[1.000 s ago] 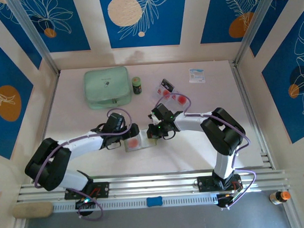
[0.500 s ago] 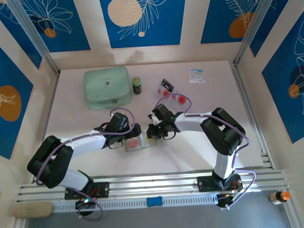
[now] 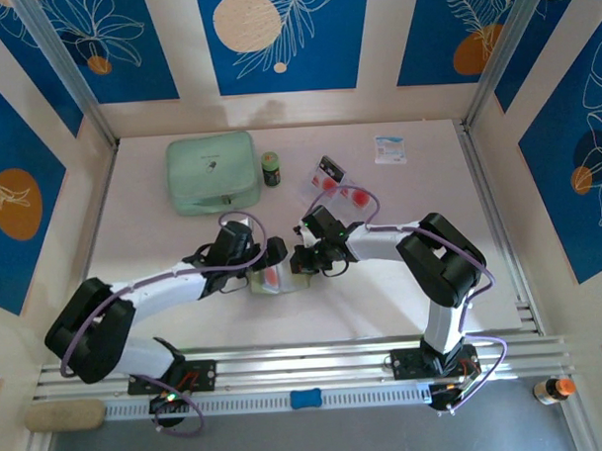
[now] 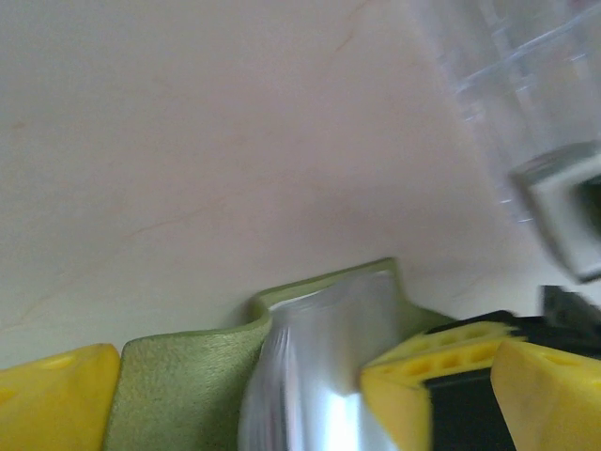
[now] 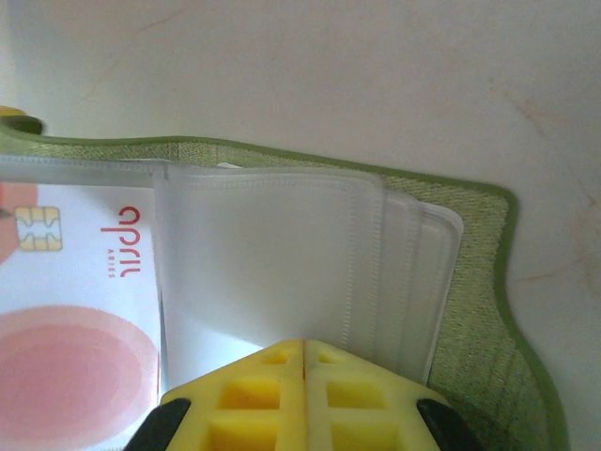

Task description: Put the credit cards into the card holder

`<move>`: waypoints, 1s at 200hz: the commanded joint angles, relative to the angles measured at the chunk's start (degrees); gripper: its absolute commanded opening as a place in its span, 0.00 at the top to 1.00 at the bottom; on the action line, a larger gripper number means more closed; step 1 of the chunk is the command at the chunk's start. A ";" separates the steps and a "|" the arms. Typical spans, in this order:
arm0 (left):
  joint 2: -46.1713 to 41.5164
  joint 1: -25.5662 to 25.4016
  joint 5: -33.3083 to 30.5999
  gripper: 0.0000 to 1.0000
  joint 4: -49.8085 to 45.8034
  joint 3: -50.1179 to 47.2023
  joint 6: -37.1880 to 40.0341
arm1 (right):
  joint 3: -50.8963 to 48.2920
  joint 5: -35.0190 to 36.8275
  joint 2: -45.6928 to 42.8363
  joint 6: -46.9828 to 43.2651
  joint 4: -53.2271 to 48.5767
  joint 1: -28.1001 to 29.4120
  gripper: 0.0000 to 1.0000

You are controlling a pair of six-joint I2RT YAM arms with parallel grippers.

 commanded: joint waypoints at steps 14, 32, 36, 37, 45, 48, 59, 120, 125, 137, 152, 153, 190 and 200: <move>-3.47 -0.70 3.54 0.00 11.89 -2.61 -4.98 | -2.41 2.49 2.74 0.68 -5.44 -0.12 1.00; -3.52 -0.67 4.23 0.00 14.23 -2.71 -6.04 | -1.98 2.09 2.43 0.69 -5.68 -0.29 1.00; -3.42 -0.74 4.38 0.00 14.59 -2.71 -6.21 | -1.82 1.96 2.31 0.73 -5.77 -0.37 1.00; -3.42 -0.75 4.41 0.00 14.63 -2.71 -6.24 | -1.81 1.96 2.26 0.71 -5.83 -0.38 1.00; -3.23 -0.68 4.65 0.00 15.09 -2.62 -6.48 | -1.39 1.63 1.89 0.69 -6.10 -0.55 1.00; -3.19 -0.72 4.69 0.00 15.19 -2.66 -6.58 | -1.24 1.48 1.70 0.69 -6.18 -0.64 1.00; -3.04 -0.69 4.79 0.00 15.38 -2.56 -6.71 | -0.68 0.96 0.66 0.69 -6.56 -0.99 1.00; -2.98 -0.69 4.79 0.00 15.03 -2.97 -6.66 | 1.55 1.54 -9.40 0.69 -11.68 -3.82 0.84; -3.05 -0.62 4.79 0.00 15.18 -3.03 -6.71 | 1.44 1.87 -9.94 0.61 -12.21 -4.10 0.82; -3.15 -0.72 4.79 0.00 15.29 -3.18 -6.75 | 0.74 2.99 -11.10 0.45 -13.22 -4.63 0.76; -3.31 -0.67 4.70 0.00 15.46 -3.28 -6.81 | -0.13 3.87 -11.59 0.36 -14.04 -5.10 0.68; -3.32 -0.63 4.70 0.00 15.47 -3.31 -6.81 | -0.22 3.88 -11.63 0.35 -14.05 -5.12 0.67; -3.53 -0.70 4.92 0.00 15.81 -3.41 -6.86 | -1.87 3.77 -9.90 0.42 -13.01 -5.22 0.62; -3.53 -0.71 4.96 0.00 15.82 -3.29 -6.91 | -1.80 3.80 -9.12 0.42 -12.54 -5.30 0.62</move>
